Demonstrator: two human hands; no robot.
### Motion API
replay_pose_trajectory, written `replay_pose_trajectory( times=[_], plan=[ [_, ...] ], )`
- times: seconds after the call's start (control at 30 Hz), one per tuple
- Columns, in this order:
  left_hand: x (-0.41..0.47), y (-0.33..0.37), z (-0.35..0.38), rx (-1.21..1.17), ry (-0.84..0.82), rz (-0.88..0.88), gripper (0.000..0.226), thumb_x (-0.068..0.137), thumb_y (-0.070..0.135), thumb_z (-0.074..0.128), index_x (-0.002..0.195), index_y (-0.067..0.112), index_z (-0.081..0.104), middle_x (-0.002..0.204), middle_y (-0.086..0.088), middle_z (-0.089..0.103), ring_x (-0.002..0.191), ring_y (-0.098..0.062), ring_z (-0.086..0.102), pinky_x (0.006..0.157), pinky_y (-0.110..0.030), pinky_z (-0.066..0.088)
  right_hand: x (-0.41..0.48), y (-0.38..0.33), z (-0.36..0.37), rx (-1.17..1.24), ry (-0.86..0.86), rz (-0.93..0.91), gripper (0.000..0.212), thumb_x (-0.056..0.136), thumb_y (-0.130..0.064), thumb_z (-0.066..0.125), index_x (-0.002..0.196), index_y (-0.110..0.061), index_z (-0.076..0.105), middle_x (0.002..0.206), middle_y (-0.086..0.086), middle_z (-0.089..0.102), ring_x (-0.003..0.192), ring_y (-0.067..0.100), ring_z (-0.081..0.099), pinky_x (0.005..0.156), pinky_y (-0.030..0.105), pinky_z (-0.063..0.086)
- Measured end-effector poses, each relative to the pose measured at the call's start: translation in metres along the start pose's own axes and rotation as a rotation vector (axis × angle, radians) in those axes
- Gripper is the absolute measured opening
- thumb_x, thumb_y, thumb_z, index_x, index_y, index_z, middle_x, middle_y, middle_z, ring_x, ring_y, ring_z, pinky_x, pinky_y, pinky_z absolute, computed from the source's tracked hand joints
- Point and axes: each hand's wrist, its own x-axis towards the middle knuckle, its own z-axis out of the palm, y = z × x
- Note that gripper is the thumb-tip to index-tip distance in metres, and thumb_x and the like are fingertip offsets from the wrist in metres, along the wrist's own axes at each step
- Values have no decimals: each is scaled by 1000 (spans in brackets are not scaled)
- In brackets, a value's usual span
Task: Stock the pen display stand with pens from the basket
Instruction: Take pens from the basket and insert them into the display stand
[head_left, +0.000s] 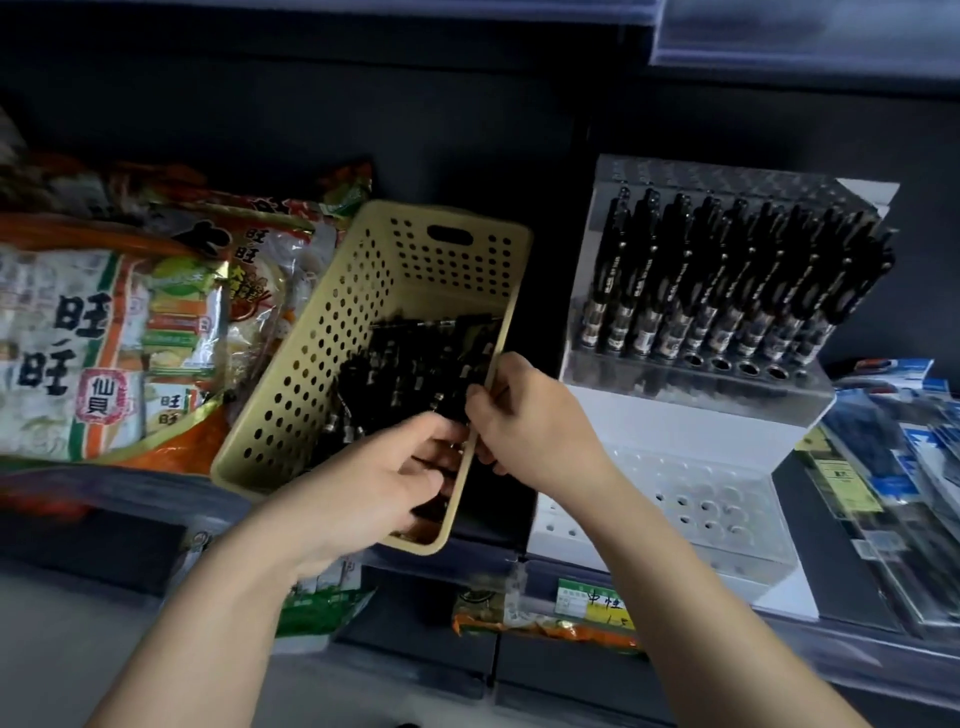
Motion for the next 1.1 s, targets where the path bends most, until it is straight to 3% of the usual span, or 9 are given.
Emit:
replay_pose_trajectory(
  times=[0.13,0.27,0.4,0.53,0.6,0.73,0.9,1.0,1.1],
  plan=[
    [12,-12,-27,515,442,-148,30,98,24,46,126,24,54,128,-1,56,108,-21,58,89,-37,47,1,1,-2,-34,13,-32,20,90,-29,49,83,-11,45,70,10,67,69,30,64,66,41,51],
    [44,-28,-39,628,359,-376,62,92,52,47,138,10,43,133,-9,53,112,-26,54,91,-35,45,-2,-3,-2,-59,1,-82,18,91,-27,49,83,-13,43,70,8,66,69,29,60,61,36,46],
    [71,-33,-27,608,417,-364,78,77,66,58,127,9,40,117,-8,60,98,-27,60,84,-39,51,-5,-6,-4,-71,-13,-126,18,91,-28,50,83,-16,40,67,2,59,66,27,54,56,30,33],
    [84,-27,-20,433,421,-383,72,68,53,75,109,13,32,100,-4,58,88,-24,60,78,-36,50,-5,-6,-5,-77,-17,-143,20,92,-27,50,82,-17,36,61,-3,48,62,24,47,50,31,29],
    [89,-27,-21,235,401,-361,69,63,41,80,114,10,46,101,-4,61,87,-23,61,76,-33,50,-4,-6,-5,-71,-16,-141,20,92,-27,50,82,-16,37,63,-1,50,63,26,49,51,32,28],
    [91,-32,-26,-36,410,-345,35,75,16,72,108,12,63,92,-9,65,80,-23,60,63,-27,46,-5,-7,-5,-77,-9,-136,20,92,-27,50,81,-16,37,60,-4,46,62,25,46,50,31,26],
    [89,-30,-32,-397,532,-319,32,80,0,60,111,1,56,81,-15,60,63,-26,57,54,-27,47,-5,-5,-5,-72,1,-125,20,93,-28,49,81,-18,37,59,-6,46,53,10,43,43,18,26],
    [85,-23,-34,-432,562,-302,20,83,-9,54,101,0,54,71,-18,56,35,-20,53,34,-20,41,-3,-3,-5,-55,4,-104,20,93,-29,49,80,-18,37,64,-1,55,58,18,49,47,27,32],
    [84,-16,-38,-402,599,-267,17,83,-10,54,86,6,51,62,-13,51,24,-10,43,31,-14,33,-1,-3,-4,-43,15,-84,20,93,-29,49,81,-16,38,73,7,63,67,28,55,55,31,36]
  ],
)
